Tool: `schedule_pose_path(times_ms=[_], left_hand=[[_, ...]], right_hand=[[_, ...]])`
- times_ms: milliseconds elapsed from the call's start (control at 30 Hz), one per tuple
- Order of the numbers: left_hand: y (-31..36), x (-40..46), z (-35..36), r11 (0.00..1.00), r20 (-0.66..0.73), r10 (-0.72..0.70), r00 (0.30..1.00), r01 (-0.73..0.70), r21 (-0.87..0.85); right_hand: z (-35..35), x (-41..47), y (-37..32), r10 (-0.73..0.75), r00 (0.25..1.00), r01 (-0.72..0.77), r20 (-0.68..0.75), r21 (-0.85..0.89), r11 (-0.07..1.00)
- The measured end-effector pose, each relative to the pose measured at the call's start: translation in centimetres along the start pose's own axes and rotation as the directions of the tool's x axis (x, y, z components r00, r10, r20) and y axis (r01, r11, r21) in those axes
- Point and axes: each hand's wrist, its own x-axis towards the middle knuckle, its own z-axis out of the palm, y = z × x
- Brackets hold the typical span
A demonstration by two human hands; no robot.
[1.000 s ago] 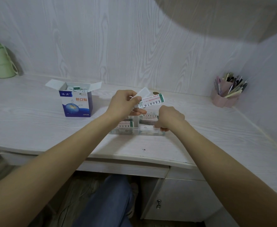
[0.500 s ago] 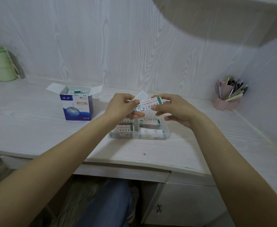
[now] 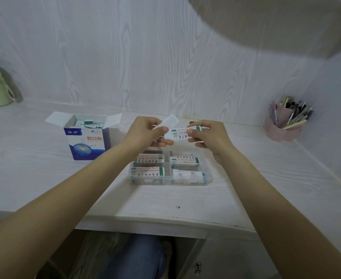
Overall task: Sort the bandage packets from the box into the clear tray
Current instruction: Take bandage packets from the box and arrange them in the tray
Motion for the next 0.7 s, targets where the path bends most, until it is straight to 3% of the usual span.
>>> schedule_pose_path(times_ms=[133, 267, 467, 700], left_hand=[[-0.3, 1.6, -0.7, 0.998, -0.091, 0.024, 0.996, -0.019, 0.053], [-0.6, 2.8, -1.2, 0.994, -0.201, 0.064, 0.978, -0.046, 0.097], [-1.1, 3.5, -1.1, 0.992, -0.188, 0.069, 0.980, -0.048, 0.114], [-1.3, 3.7, -1.2, 0.992, -0.177, 0.075, 0.981, -0.056, 0.111]], right_hand=[[-0.4, 2.1, 1.1, 0.038, 0.990, -0.038, -0.138, 0.005, 0.999], [0.0, 3.4, 2.2, 0.075, 0.983, -0.118, -0.168, -0.264, 0.957], [1.6, 4.1, 2.3, 0.079, 0.996, -0.088, -0.041, -0.611, 0.787], [2.3, 4.2, 1.9, 0.085, 0.995, -0.021, 0.049, -0.740, 0.673]])
